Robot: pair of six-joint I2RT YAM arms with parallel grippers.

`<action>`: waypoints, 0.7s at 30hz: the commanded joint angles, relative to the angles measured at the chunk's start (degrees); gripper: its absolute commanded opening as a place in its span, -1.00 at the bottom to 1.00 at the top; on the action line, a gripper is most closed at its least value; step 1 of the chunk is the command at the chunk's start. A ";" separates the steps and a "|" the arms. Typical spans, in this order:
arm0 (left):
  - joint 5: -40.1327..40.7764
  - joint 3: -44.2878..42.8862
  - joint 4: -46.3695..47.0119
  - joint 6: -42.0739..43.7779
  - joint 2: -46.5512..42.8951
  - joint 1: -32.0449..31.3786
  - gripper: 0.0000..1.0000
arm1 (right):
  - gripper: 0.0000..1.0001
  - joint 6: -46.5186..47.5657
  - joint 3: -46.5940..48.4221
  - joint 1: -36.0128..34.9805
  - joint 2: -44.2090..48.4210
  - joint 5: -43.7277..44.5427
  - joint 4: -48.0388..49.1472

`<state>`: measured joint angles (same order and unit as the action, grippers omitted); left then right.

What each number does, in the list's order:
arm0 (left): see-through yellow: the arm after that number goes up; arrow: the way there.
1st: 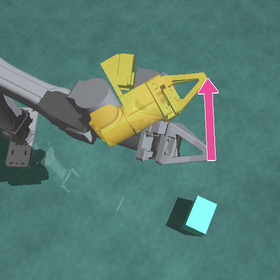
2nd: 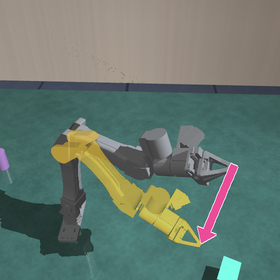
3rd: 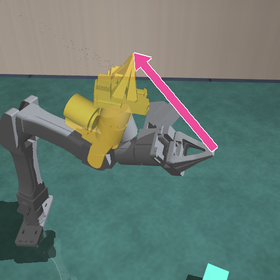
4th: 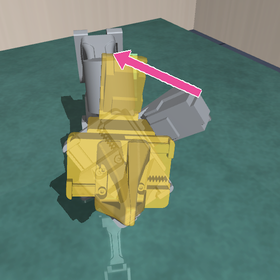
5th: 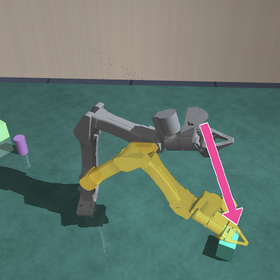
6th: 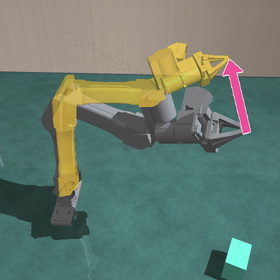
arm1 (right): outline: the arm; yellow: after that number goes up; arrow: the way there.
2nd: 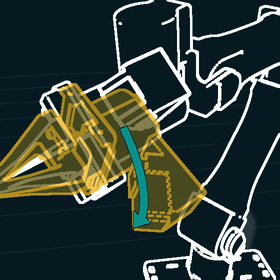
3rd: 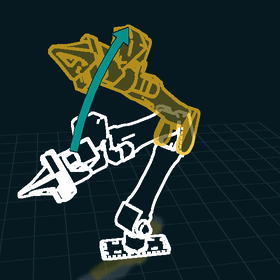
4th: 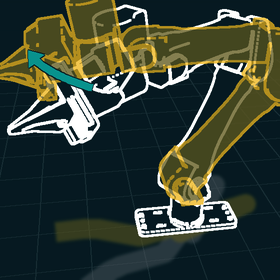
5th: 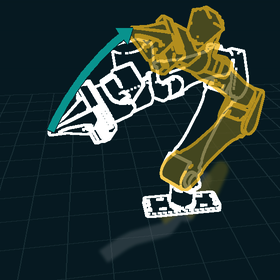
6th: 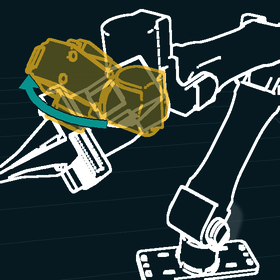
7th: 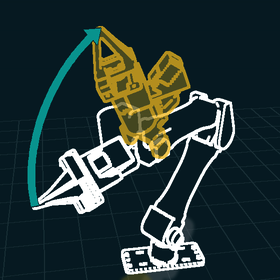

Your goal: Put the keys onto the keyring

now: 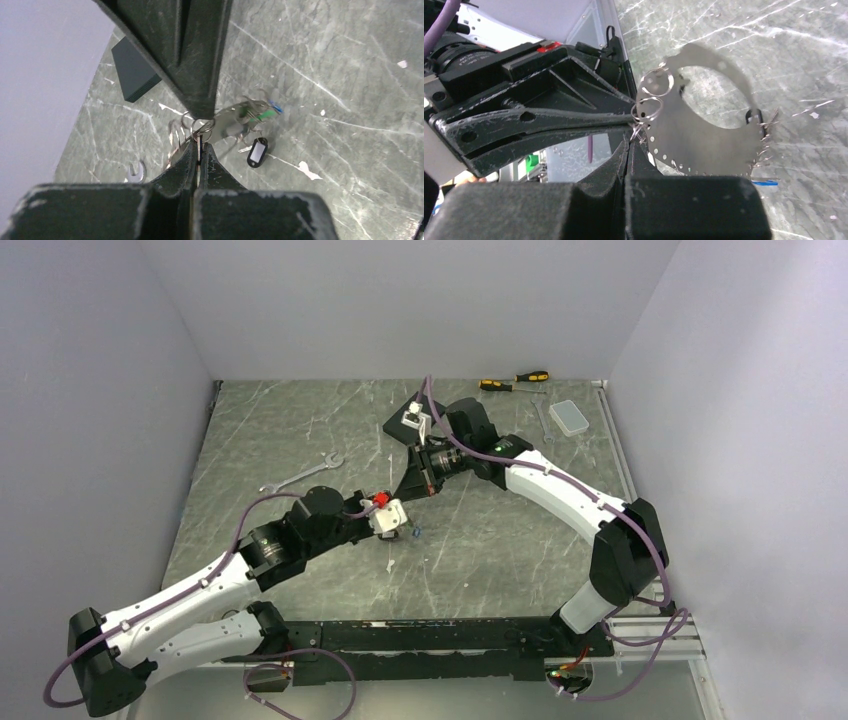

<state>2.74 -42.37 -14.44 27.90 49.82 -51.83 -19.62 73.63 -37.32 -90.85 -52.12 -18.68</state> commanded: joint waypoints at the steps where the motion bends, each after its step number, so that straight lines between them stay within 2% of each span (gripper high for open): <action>1: 4.14 0.97 2.72 3.39 -0.61 0.03 -1.00 | -1.00 0.05 -0.22 -0.71 2.75 -5.80 2.70; 10: 4.76 1.79 3.89 5.09 -1.13 -0.07 -1.00 | -1.00 -0.39 -0.29 -1.17 2.77 -7.88 2.10; 21: 2.08 1.79 3.70 4.45 -2.70 -0.08 -1.00 | -1.00 -3.70 -1.24 -1.24 2.29 -3.16 5.72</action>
<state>5.39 -40.51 -13.58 31.92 48.60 -51.94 -20.82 72.58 -38.02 -90.85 -55.44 -18.00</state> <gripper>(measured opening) 0.020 0.008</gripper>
